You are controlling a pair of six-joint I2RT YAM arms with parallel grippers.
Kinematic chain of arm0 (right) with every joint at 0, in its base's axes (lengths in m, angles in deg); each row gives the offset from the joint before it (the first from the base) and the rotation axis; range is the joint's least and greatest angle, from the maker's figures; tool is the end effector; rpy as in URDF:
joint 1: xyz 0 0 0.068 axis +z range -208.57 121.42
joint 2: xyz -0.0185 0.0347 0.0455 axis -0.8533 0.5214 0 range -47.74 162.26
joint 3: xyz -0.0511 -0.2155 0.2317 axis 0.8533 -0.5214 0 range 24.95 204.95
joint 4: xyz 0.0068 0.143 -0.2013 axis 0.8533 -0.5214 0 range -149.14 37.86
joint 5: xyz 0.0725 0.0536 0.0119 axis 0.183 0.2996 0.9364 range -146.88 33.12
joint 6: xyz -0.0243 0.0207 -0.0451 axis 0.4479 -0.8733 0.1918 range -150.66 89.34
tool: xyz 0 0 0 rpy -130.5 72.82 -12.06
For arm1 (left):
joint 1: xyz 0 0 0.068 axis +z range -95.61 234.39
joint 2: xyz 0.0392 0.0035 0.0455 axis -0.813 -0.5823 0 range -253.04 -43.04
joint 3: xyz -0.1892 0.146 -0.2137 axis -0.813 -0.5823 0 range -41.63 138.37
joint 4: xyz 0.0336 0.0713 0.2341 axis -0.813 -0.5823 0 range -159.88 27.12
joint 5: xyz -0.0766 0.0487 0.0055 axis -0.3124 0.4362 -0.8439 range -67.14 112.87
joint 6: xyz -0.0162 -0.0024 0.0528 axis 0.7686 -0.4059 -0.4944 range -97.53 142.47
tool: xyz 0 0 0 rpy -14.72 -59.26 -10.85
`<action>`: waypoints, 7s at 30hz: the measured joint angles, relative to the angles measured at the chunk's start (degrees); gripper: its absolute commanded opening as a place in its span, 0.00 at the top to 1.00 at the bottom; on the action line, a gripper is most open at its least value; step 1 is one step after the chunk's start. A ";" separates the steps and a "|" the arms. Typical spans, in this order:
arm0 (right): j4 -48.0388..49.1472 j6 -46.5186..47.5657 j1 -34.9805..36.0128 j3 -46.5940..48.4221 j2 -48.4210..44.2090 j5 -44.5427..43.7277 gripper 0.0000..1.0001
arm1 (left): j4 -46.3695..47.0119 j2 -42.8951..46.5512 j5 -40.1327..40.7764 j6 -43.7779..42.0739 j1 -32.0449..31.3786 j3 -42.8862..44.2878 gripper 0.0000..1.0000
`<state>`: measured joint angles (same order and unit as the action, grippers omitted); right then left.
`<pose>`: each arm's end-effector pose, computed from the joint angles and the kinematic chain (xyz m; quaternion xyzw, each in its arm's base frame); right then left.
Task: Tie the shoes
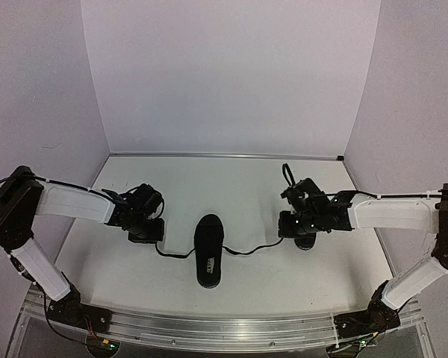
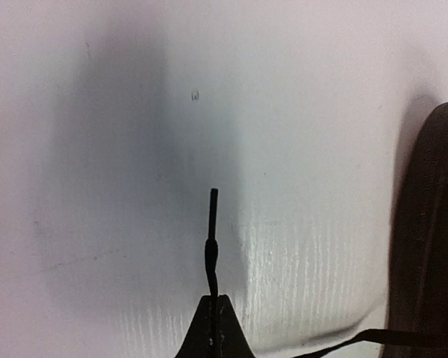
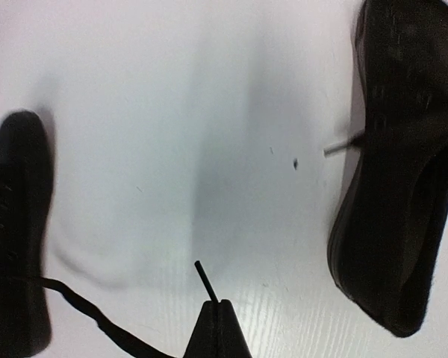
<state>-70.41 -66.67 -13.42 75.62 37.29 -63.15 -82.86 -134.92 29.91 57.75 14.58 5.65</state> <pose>0.2031 0.1983 0.2568 -0.0580 0.9443 0.1688 0.2767 0.2208 -0.1780 0.2075 0.0249 0.9734 -0.0862 0.2107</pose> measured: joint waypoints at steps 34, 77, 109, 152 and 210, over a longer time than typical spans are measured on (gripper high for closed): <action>12.12 5.21 12.42 45.25 36.59 25.54 0.38 | 15.53 46.83 -4.01 -10.36 -2.40 -20.00 1.00; 5.64 18.31 3.85 29.42 30.67 41.10 0.97 | 26.53 10.04 -11.23 -43.08 -2.64 -6.90 1.00; 11.40 24.16 4.17 25.01 27.98 42.79 0.96 | 31.68 1.42 -17.54 -70.44 -11.47 -7.59 1.00; 11.77 21.42 2.78 13.43 18.05 49.92 0.69 | 28.10 5.43 -18.90 -67.31 -15.17 -7.77 1.00; 8.67 26.12 4.02 12.97 18.39 46.35 1.00 | 16.29 5.00 -5.96 -36.68 -3.74 -2.03 0.55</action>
<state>-61.74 -40.55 -9.40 88.59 55.68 -16.81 -66.57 -129.92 23.95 21.07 10.84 3.62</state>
